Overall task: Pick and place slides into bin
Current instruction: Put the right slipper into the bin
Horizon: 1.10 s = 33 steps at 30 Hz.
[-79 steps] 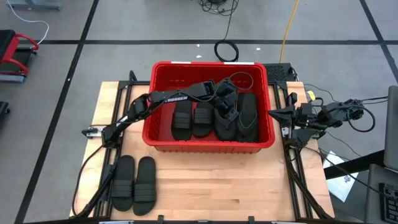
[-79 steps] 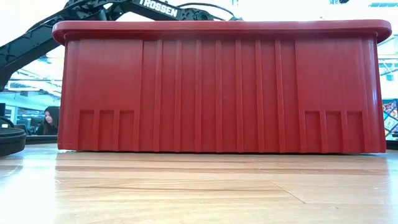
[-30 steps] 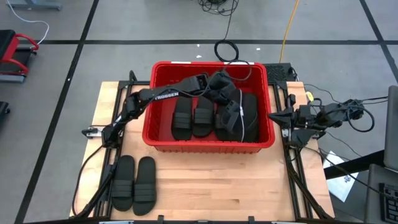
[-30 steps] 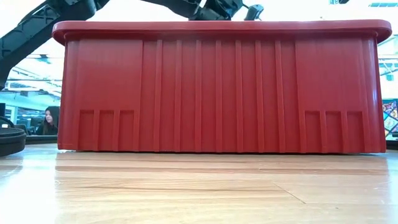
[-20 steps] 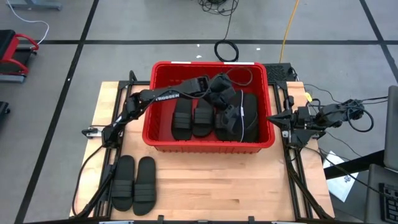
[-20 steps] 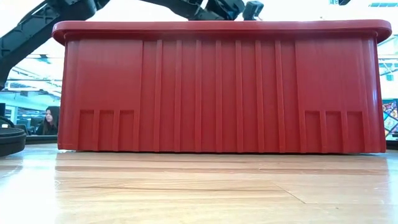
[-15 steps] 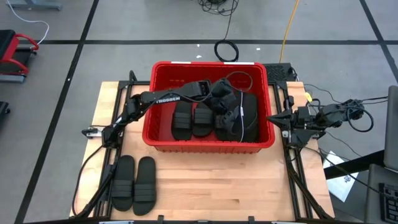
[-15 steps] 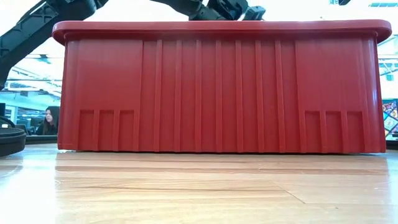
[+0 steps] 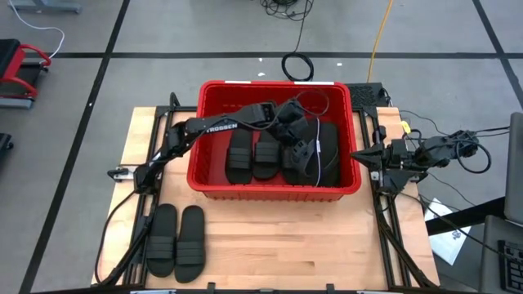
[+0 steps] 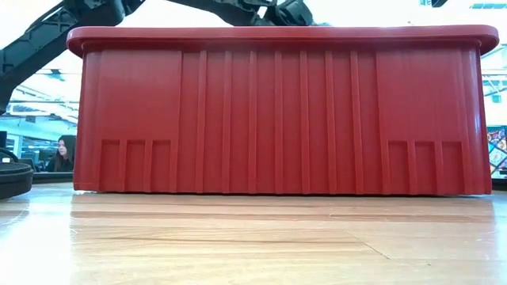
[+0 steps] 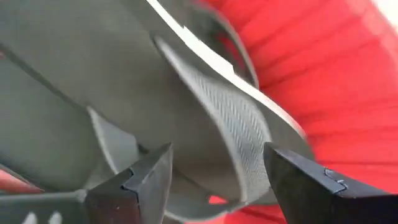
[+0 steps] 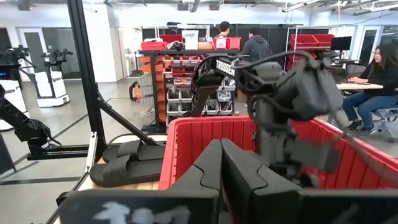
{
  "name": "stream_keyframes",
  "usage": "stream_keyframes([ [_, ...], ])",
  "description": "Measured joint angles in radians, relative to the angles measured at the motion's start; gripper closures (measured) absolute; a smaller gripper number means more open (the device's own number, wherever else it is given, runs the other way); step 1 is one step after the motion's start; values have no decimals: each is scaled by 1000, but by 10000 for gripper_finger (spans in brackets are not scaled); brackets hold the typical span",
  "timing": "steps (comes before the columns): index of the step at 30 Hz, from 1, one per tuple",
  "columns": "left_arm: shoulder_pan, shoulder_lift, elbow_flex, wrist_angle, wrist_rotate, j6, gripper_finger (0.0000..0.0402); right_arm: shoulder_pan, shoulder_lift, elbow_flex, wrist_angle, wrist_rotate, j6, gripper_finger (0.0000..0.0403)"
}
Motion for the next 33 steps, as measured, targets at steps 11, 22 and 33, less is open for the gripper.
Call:
stream_keyframes([
  [11, -30, 14, -5, 16, -17, 35, 178, 0, 0, 0, 0, 0, 0, 403],
  [22, -32, 14, 0, 16, -14, 44, 389, 0, 0, 0, 0, 1, 0, 403],
  [33, -33, -54, 6, -60, -62, 52, 400, 0, 1, 0, -1, 2, -8, 403],
])
